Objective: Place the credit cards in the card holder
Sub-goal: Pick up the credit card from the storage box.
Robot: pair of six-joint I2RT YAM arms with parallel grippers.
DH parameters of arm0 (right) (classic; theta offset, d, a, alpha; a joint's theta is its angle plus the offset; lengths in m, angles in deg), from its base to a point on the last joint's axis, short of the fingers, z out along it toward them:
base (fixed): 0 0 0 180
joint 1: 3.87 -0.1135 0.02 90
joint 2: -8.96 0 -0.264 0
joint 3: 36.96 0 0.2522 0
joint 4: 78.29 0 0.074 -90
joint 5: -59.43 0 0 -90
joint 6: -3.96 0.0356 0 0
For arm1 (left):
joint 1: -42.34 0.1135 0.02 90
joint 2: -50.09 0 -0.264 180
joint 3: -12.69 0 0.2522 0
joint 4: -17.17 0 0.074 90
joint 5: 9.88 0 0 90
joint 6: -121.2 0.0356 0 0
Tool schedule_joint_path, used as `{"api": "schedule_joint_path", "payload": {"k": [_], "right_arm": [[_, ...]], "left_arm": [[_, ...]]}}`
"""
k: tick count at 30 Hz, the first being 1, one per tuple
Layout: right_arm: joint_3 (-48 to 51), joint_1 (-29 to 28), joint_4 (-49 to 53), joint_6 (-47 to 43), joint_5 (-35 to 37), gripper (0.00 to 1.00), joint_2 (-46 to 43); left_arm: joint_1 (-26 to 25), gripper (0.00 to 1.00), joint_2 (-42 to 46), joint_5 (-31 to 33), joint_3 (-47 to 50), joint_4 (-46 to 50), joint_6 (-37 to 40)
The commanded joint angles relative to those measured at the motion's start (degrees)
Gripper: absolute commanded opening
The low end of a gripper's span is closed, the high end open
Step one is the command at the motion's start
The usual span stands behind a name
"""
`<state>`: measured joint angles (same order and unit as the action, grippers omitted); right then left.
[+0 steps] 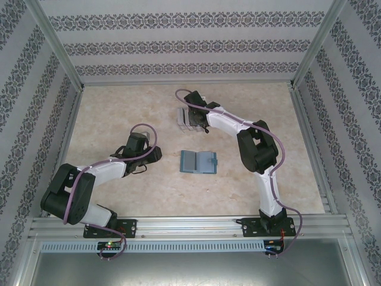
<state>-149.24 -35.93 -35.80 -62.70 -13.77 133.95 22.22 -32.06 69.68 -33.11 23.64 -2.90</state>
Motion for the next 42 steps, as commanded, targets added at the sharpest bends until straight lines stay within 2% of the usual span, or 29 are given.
{"api": "schedule_joint_path", "payload": {"k": [1,12,21,32,42], "right_arm": [[-1.3,-1.2,4.2,-2.6,8.4,0.47,0.2],[-5.8,-1.6,8.3,-4.3,11.8,0.47,2.3],[-5.7,-1.7,8.5,-5.3,11.4,0.42,2.0],[-6.5,-2.0,8.9,-7.4,10.5,0.17,2.3],[-5.4,-2.1,8.5,-9.6,10.0,0.02,1.8]], "left_arm": [[0.7,0.43,1.6,0.7,0.6,0.0,0.4],[0.6,0.43,1.3,-0.3,1.2,-1.7,-0.3],[0.6,0.43,-0.1,-1.7,0.6,-1.9,-0.1],[0.6,0.43,-1.0,-2.0,0.3,-2.1,-0.3],[0.7,0.44,-3.7,-4.2,-1.1,-1.9,-0.2]]}}
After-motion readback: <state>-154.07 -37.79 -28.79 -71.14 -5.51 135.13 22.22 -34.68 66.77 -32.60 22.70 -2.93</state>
